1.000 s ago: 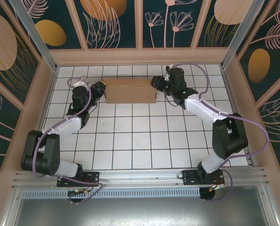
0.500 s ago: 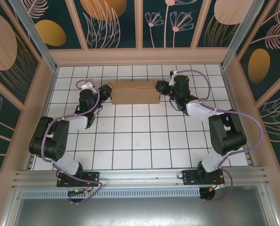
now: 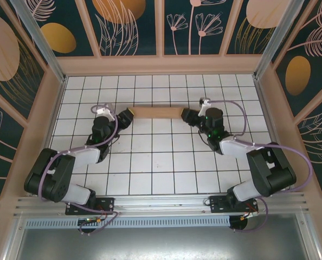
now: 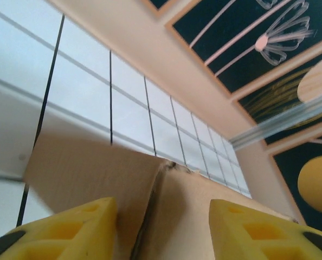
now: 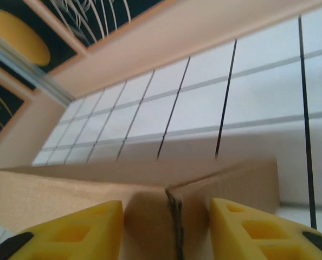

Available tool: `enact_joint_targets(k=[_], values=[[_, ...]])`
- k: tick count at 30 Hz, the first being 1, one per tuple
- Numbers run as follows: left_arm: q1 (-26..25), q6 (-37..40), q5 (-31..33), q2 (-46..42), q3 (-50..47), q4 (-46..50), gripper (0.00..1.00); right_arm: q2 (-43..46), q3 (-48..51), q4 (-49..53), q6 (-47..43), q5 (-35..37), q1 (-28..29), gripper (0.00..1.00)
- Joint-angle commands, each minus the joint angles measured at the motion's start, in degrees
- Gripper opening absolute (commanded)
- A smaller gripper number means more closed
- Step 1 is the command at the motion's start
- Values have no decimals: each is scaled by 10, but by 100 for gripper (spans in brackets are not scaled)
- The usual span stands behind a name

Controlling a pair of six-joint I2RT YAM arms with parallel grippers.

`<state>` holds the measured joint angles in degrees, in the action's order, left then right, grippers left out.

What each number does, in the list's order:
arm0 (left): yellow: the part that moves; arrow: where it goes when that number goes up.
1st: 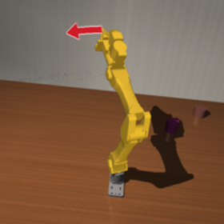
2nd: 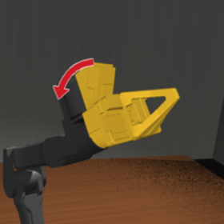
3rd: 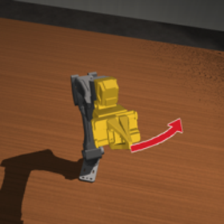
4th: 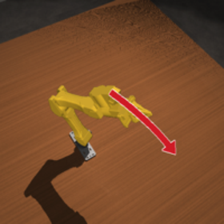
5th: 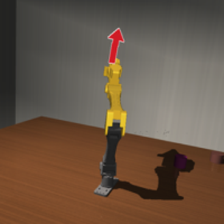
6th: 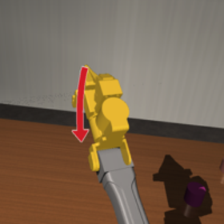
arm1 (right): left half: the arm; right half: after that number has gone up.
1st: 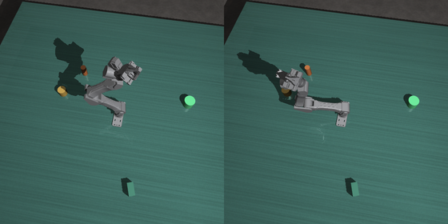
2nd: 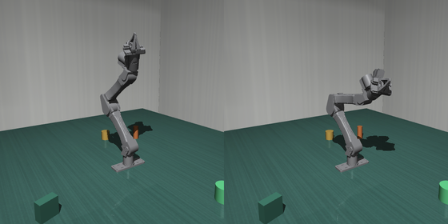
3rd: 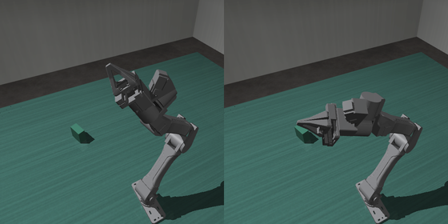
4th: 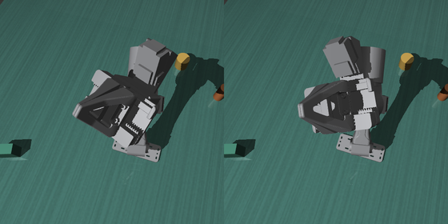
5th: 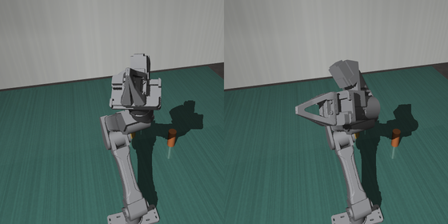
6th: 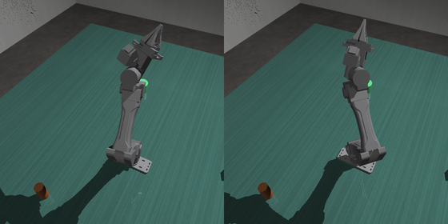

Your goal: Fold the paper box

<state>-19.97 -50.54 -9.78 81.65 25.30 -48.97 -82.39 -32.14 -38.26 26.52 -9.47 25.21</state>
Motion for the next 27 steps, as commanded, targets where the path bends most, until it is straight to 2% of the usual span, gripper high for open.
enact_joint_targets(k=[1, 6, 9, 13, 20, 27], values=[[-27, 22, -10, -54, -32, 74, 57, 48, 56, 14, -19, 23, 44, 53], [-26, 37, 78, -190, -51, 188, 61, 143, 91, 71, -19, 85, 55, 68], [-26, 57, 90, -221, -39, 233, 61, 170, 89, 109, -20, 86, 51, 74], [-25, 74, 96, -180, -10, 264, 62, 146, 57, 168, -17, 65, 40, 74], [-25, 88, 71, -59, 20, 256, 61, 15, -29, 285, 20, 17, 16, 72], [-20, 76, 51, 46, 41, 216, 53, -83, -68, 279, 25, -5, 15, 57]])
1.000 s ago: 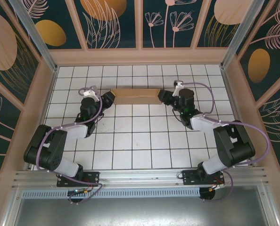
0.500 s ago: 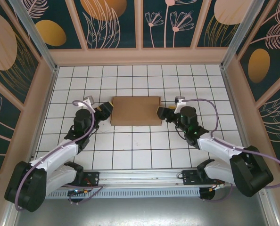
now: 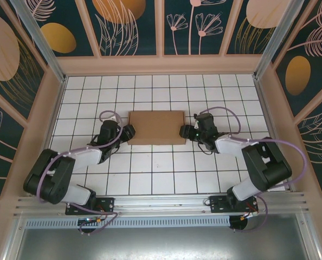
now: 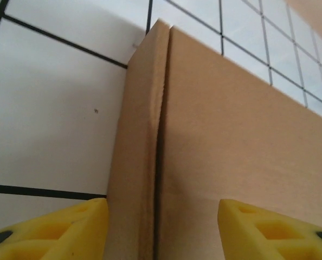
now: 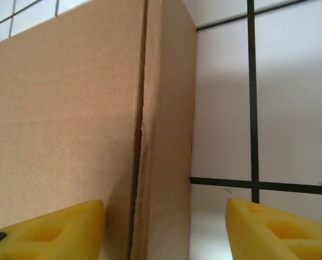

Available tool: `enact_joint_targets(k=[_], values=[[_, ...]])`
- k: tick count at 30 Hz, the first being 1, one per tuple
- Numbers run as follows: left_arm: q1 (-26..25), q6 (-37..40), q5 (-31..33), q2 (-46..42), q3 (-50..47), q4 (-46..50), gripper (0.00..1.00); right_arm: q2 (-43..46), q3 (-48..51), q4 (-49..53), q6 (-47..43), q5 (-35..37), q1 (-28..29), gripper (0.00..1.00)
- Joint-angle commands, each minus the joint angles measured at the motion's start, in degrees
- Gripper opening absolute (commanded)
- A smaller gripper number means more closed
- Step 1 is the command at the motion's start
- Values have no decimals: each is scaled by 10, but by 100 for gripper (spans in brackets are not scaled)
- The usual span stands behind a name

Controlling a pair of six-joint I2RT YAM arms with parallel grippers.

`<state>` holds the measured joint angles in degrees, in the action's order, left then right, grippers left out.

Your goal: Fold the paper box

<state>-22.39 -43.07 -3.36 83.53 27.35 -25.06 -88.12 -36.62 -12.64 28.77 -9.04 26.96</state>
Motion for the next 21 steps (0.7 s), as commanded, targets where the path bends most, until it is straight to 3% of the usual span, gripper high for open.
enact_joint_targets(k=[1, 5, 10, 18, 21], values=[[6, -3, -22, 42, 23, -39, 51, -36, -30, 19, 4, -11, -4, 55], [6, -15, -33, 88, 48, -69, 43, -76, -66, 19, 1, 0, -13, 44], [6, 2, -42, 135, 103, -79, 40, -119, -118, 37, -2, 9, -39, 38], [6, -13, -55, 168, 143, -93, 44, -136, -152, 48, -9, -6, -69, 40], [7, 2, -16, 128, 144, -61, 56, -119, -157, 57, -10, -8, -67, 50]])
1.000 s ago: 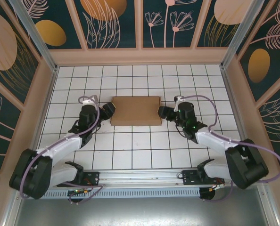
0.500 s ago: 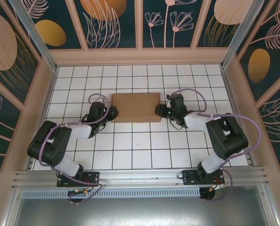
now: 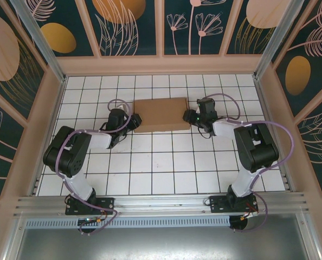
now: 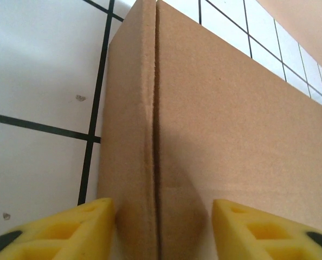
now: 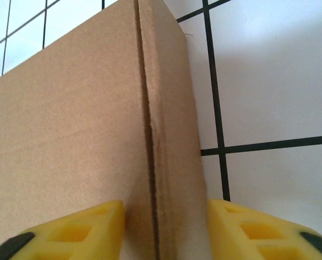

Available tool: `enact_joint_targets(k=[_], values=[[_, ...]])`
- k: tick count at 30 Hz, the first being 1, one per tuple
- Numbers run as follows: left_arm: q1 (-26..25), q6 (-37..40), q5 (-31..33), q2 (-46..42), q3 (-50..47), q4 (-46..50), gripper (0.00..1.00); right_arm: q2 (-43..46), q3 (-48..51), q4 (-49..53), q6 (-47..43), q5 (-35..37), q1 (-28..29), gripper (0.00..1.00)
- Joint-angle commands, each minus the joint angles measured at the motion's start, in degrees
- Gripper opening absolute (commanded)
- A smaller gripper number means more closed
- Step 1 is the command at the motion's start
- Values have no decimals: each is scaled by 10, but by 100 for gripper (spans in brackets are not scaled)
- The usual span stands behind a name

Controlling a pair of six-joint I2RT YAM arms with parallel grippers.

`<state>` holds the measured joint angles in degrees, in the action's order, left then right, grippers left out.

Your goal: Fold the paper box

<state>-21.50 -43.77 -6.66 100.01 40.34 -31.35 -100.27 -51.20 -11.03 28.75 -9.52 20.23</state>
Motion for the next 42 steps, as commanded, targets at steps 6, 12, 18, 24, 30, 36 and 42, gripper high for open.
enact_joint_targets(k=[6, 12, 18, 24, 30, 36, 42], values=[[33, 81, 92, -148, 37, 85, 99, 116, 0, 63, -16, 65, -1, 99], [47, 189, 240, -324, -65, -15, 99, 290, 76, -33, -103, 153, 1, 99], [80, 392, 271, -331, -148, -91, 99, 404, 250, -283, -255, 204, 2, 99], [162, 377, 227, -250, -224, -198, 99, 346, 341, -424, -345, 313, -30, 99], [187, 395, 206, -175, -249, -345, 99, 205, 436, -671, -316, 271, -144, 99], [203, 406, 131, -127, -270, -423, 99, 114, 419, -698, -296, 156, -187, 99], [207, 397, 142, -125, -260, -404, 99, 108, 384, -641, -278, 79, -225, 99]])
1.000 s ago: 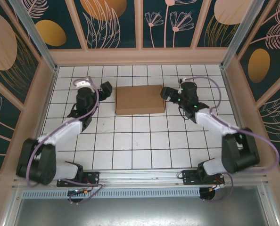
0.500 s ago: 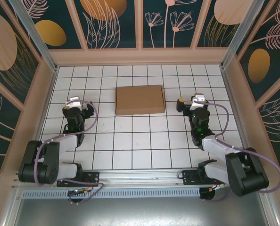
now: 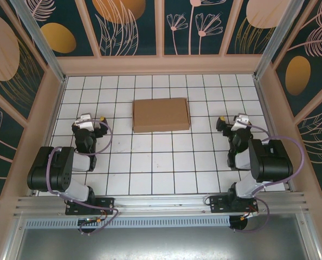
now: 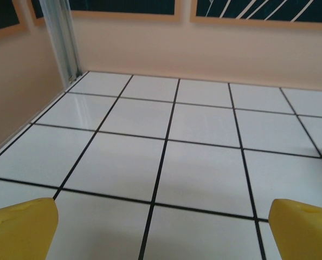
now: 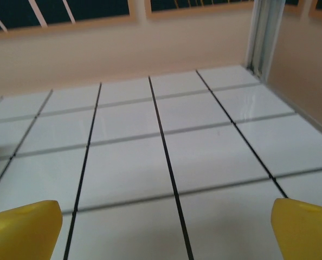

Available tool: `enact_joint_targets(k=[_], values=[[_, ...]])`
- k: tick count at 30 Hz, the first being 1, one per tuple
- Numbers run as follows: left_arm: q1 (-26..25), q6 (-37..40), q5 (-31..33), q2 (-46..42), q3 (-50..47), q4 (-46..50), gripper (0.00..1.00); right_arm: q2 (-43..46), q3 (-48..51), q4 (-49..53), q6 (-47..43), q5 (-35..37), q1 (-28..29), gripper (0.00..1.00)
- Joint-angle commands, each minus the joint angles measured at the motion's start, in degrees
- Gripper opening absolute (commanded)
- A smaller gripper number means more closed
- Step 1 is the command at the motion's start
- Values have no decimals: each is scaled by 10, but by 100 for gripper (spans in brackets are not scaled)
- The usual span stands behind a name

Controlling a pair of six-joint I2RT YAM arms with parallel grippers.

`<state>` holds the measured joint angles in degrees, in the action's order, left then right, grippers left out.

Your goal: Fold the paper box

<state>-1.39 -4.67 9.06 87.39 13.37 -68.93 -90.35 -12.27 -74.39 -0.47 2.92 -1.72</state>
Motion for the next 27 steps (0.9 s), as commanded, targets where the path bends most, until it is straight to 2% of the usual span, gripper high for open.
enact_joint_targets(k=[1, 27], values=[[6, 6, -15, 2, 9, -29, 99, 8, -5, -7, 15, -45, -6, 99], [7, 6, -17, -4, 3, -38, 99, 8, -2, -13, 12, -34, 0, 99]])
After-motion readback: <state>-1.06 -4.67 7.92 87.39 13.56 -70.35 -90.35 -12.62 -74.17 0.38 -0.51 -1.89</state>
